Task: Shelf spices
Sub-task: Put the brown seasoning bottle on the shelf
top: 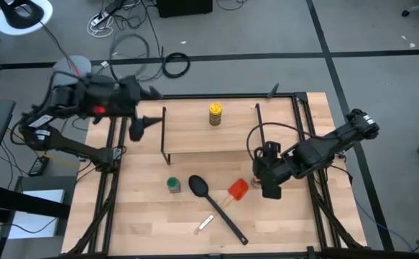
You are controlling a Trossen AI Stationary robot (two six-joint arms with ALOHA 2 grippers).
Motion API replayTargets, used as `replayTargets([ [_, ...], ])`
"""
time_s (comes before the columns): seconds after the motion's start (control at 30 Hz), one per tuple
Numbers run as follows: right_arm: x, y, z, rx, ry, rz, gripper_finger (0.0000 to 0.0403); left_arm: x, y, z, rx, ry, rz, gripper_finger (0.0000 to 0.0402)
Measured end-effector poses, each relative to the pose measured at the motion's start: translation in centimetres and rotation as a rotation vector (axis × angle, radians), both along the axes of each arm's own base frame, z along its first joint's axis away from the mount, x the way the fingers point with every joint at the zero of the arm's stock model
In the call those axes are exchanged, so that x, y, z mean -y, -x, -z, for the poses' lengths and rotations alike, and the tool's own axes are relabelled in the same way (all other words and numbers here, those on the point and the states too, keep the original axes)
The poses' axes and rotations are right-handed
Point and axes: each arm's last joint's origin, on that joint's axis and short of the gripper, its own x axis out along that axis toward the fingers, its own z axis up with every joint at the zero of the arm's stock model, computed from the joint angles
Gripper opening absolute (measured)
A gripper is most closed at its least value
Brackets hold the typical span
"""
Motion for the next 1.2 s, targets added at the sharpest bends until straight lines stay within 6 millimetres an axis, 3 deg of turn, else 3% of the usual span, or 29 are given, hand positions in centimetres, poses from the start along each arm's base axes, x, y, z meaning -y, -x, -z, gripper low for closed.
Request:
replayTargets([
  [0.27,0.6,-1.2,0.1,0.035,0.001,-0.024,0.0346,1.9,-2.4,7.5,-0.250,0.116,0.081,0.0350],
  [0.5,0.9,-1.5,0.0,0.044,0.001,-0.048,0.0346,4.8,-3.3,12.3,-0.422,0.255,0.202,0.0351],
  [0.8,0.8,-0.6,0.9,-0.076,-0.086,0.004,0.0345,7.1,-3.1,13.0,-0.412,0.265,0.201,0.0351],
  [1.2,0.5,0.1,5.9,-0.230,-0.163,0.090,0.0349,8.1,-3.1,12.7,-0.364,0.233,0.215,0.0351],
])
